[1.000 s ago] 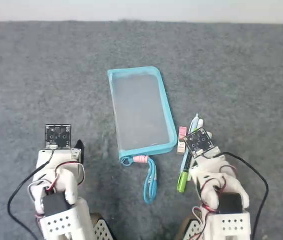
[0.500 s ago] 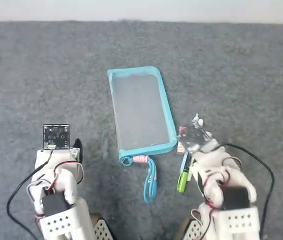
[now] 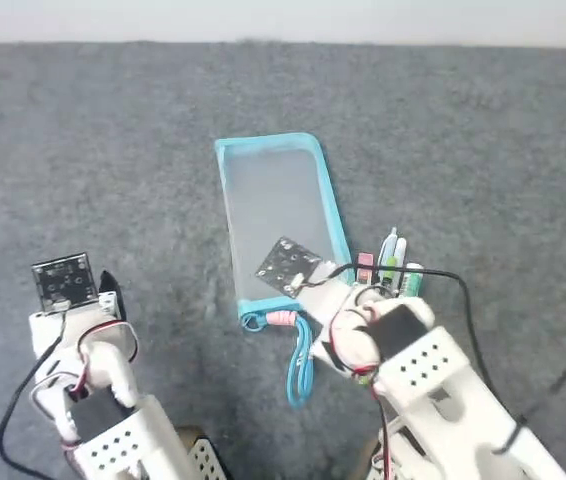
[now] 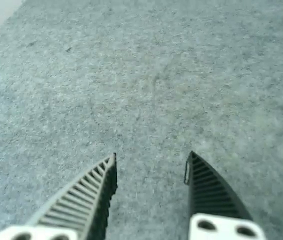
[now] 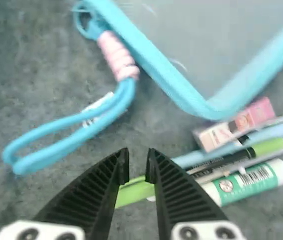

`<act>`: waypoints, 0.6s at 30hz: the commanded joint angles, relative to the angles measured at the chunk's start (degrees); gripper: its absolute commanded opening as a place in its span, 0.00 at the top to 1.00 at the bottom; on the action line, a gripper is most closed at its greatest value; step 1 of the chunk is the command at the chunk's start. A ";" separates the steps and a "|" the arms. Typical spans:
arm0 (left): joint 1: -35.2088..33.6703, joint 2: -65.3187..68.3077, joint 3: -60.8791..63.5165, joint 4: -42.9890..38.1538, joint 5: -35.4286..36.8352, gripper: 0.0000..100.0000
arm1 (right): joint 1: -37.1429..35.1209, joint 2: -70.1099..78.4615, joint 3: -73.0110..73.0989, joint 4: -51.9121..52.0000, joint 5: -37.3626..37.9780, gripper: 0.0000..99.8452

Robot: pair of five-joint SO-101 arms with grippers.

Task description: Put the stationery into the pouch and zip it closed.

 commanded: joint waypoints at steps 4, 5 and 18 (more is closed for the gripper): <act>-0.70 -0.70 -0.66 -1.76 0.62 0.79 | -2.42 5.23 -5.10 -4.53 -0.62 0.85; -0.70 -0.62 -0.66 -1.76 0.62 0.79 | -2.95 6.20 -5.80 -5.05 -0.62 0.85; -0.53 -0.62 -0.66 -1.58 0.53 0.79 | -9.19 31.25 -19.69 -9.19 -0.53 0.85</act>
